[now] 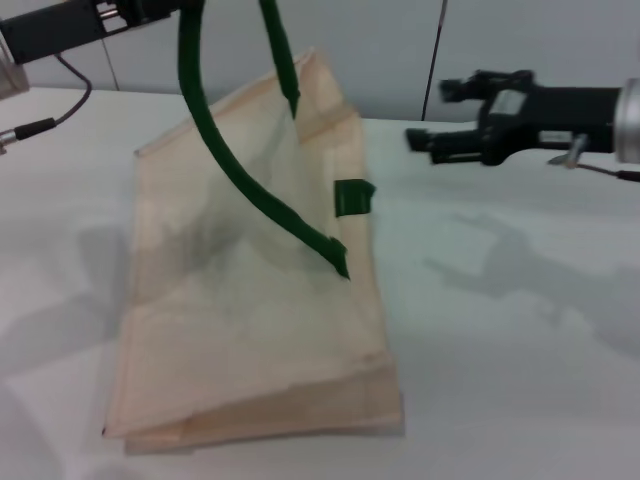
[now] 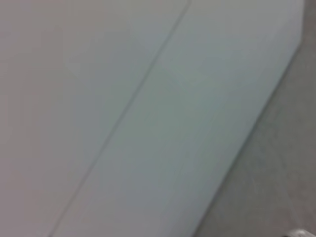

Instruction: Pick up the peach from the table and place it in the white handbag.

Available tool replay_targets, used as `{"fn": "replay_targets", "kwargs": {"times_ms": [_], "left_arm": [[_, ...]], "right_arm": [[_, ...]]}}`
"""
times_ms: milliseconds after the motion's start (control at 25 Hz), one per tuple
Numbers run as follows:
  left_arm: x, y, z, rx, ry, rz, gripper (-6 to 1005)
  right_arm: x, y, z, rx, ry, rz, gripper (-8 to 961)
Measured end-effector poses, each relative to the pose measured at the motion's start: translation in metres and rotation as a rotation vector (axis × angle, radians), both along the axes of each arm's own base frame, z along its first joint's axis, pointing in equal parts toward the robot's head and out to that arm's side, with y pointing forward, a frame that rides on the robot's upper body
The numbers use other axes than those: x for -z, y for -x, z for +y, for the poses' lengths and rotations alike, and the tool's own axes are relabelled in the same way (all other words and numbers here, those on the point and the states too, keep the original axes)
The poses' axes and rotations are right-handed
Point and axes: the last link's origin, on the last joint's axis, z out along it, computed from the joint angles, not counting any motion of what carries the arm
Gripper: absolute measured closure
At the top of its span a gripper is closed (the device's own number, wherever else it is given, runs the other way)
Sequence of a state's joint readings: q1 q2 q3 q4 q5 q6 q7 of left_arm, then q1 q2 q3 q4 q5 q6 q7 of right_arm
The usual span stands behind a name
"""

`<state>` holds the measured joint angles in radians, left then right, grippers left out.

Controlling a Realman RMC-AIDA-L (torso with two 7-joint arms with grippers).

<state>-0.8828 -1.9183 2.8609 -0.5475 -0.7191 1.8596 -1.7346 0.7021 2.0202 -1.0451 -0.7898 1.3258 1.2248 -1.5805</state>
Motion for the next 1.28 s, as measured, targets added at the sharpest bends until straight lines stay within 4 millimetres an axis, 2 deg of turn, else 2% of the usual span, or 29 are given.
{"fn": "replay_targets", "kwargs": {"times_ms": [320, 480, 640, 720, 960, 1160, 1280], "left_arm": [[-0.001, 0.027, -0.002, -0.106, -0.111, -0.002, 644], [0.001, 0.034, -0.004, -0.121, -0.152, 0.003, 562], [0.001, 0.039, -0.006, -0.124, -0.187, 0.008, 479], [0.000, 0.042, -0.008, -0.127, -0.219, 0.004, 290], [0.005, 0.051, -0.017, -0.113, -0.391, 0.004, 202], [0.003, 0.067, -0.026, -0.142, -0.546, 0.039, 208], [0.009, 0.078, -0.026, -0.188, -0.608, 0.062, 210]], "right_arm": [[-0.032, -0.040, 0.002, 0.136, -0.160, 0.059, 74], [-0.036, -0.051, 0.002, 0.157, -0.214, 0.069, 74], [-0.037, -0.053, 0.002, 0.161, -0.230, 0.085, 74], [-0.038, -0.055, 0.003, 0.167, -0.242, 0.086, 74], [-0.035, -0.068, 0.004, 0.190, -0.315, 0.125, 75], [-0.027, -0.078, -0.001, 0.172, -0.409, 0.222, 75], [-0.026, -0.088, -0.003, 0.175, -0.491, 0.251, 75]]}}
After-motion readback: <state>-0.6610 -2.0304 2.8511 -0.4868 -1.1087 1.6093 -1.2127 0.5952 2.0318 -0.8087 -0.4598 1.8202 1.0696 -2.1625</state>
